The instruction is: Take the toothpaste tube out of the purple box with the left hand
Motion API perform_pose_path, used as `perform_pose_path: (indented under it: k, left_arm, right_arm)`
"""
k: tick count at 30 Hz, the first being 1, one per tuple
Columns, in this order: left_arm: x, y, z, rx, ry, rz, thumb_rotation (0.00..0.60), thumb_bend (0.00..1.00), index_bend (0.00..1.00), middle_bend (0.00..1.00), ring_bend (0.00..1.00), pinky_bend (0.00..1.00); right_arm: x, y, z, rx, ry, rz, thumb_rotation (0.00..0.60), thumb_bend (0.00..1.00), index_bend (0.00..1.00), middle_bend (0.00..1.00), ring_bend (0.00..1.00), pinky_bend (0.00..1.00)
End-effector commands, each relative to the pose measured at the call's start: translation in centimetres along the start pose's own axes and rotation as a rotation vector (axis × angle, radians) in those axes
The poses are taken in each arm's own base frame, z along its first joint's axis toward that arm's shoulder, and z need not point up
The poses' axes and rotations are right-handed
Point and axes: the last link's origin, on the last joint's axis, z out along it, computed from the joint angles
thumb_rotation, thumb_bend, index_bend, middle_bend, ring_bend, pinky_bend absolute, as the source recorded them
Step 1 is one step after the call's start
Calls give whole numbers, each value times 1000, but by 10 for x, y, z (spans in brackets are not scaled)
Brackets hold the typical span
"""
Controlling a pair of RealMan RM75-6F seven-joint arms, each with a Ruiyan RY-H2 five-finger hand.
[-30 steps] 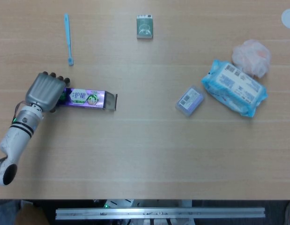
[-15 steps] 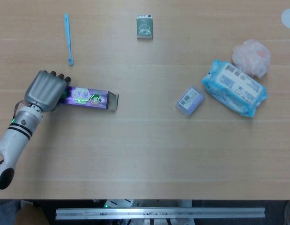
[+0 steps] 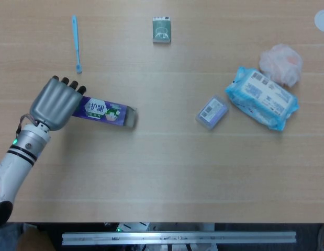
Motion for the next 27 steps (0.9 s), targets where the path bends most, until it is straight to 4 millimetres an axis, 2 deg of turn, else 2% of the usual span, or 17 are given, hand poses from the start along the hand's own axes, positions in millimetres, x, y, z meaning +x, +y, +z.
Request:
perform_pose_path:
  k: [1,5,8,16,27]
  left_arm:
    - [13,10,-6,-4,6,77,600,208,390,510,442,547]
    - [27,15,-8,23,21,162,600,208,388,509,442,547]
    - [37,20,-9,44,37,165,600,208,388,509,443,547]
    - [49,26,-11,91,68,284,600,211,388,509,442,547]
    - [47,40,-15,86,59,417,600,217,386,505,434,547]
  right_arm:
    - [0,0,-1,-1,2,2,600,237,496,507,538,600]
    - [0,3,-2,-6,2,3,600,237,496,507,538,600]
    - [0,4,-2,-8,1,4,600,238,496,507,538,600]
    - [0,9,-3,-18,3,7,600,238,496,507,538,600]
    - [0,10,-3,-17,3,11,600,238,496,507,538,600]
